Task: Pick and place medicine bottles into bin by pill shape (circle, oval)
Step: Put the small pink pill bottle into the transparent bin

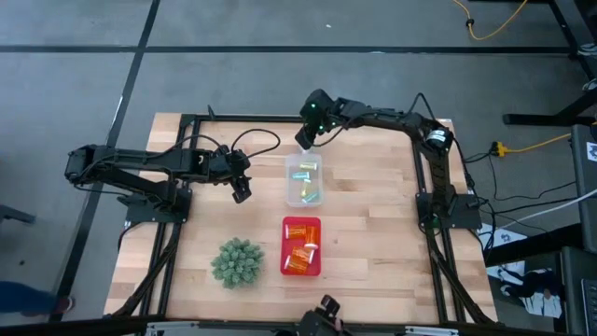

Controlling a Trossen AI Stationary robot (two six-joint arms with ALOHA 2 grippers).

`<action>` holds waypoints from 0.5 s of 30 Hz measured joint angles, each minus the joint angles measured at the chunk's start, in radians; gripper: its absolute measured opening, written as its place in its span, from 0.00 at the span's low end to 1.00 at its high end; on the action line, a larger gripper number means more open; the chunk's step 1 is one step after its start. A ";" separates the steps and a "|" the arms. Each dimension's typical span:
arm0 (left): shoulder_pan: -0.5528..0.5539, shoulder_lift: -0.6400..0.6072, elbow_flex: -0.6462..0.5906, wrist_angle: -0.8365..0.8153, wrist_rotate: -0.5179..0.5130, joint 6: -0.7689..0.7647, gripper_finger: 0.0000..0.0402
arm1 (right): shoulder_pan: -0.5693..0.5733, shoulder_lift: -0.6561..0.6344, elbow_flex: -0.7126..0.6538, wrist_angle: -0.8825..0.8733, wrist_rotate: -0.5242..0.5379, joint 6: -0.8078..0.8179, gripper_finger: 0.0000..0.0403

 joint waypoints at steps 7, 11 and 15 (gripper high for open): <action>0.000 0.000 0.000 0.000 0.000 0.000 0.43 | -0.011 0.067 -0.001 0.003 -0.001 0.002 0.50; 0.000 0.000 0.000 0.000 0.000 0.000 0.43 | -0.011 0.088 0.000 -0.004 -0.057 -0.003 0.50; 0.000 0.000 0.000 0.000 0.000 0.000 0.43 | -0.011 0.109 0.000 -0.003 -0.100 -0.030 0.50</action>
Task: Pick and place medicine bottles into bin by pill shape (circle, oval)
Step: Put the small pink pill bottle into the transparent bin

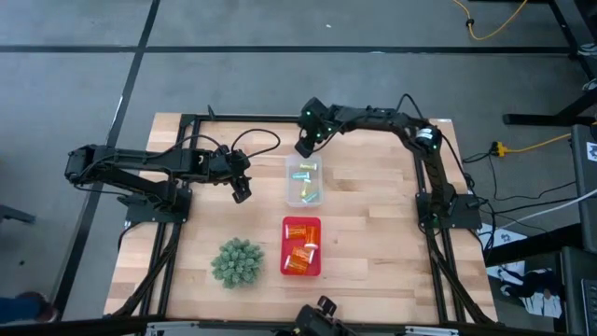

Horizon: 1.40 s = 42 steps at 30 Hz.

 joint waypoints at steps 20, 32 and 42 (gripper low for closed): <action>0.000 0.000 0.000 0.000 0.000 0.000 0.43 | -0.051 0.038 0.000 -0.017 0.018 -0.041 0.50; 0.000 0.000 0.000 0.000 0.000 0.000 0.43 | -0.079 0.038 0.000 -0.021 0.062 -0.132 0.50; 0.000 0.000 0.000 0.000 0.000 0.000 0.43 | -0.078 0.038 0.000 -0.048 0.081 -0.187 0.50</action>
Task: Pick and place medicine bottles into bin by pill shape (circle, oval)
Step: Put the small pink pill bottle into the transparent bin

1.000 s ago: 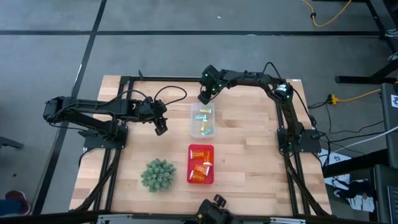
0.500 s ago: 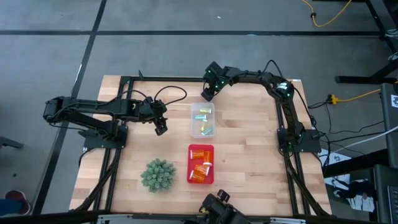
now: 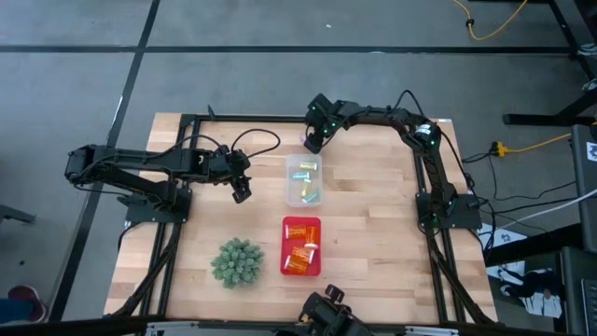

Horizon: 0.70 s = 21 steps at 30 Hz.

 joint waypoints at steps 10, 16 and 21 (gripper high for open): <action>0.000 0.000 0.000 0.000 0.000 0.000 0.43 | 0.000 0.000 0.000 0.001 -0.007 -0.010 0.34; 0.000 0.000 0.000 0.000 0.000 0.000 0.43 | 0.000 -0.010 0.001 0.000 -0.007 -0.010 0.23; 0.000 0.000 0.000 0.000 0.000 -0.001 0.43 | 0.001 -0.078 0.001 -0.022 -0.019 0.002 0.22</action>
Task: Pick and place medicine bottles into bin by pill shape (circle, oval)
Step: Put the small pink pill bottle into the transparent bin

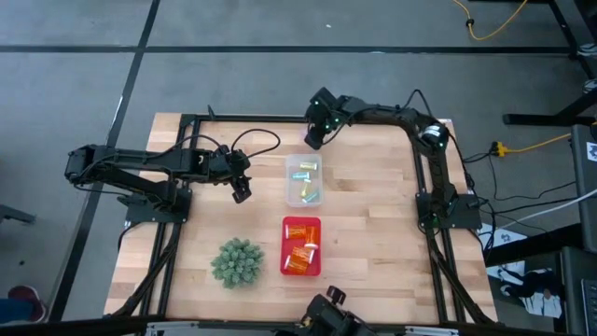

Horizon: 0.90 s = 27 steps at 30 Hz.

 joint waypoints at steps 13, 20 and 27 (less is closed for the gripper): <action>0.000 0.000 0.000 0.000 0.000 0.000 0.43 | 0.091 -0.175 0.001 -0.233 -0.348 -0.028 0.22; 0.000 0.000 0.000 0.000 0.000 0.000 0.43 | 0.190 -0.174 0.000 -0.304 -0.324 -0.071 0.22; 0.000 0.000 0.000 0.000 0.000 0.000 0.43 | 0.219 -0.177 0.000 -0.311 -0.321 -0.073 0.22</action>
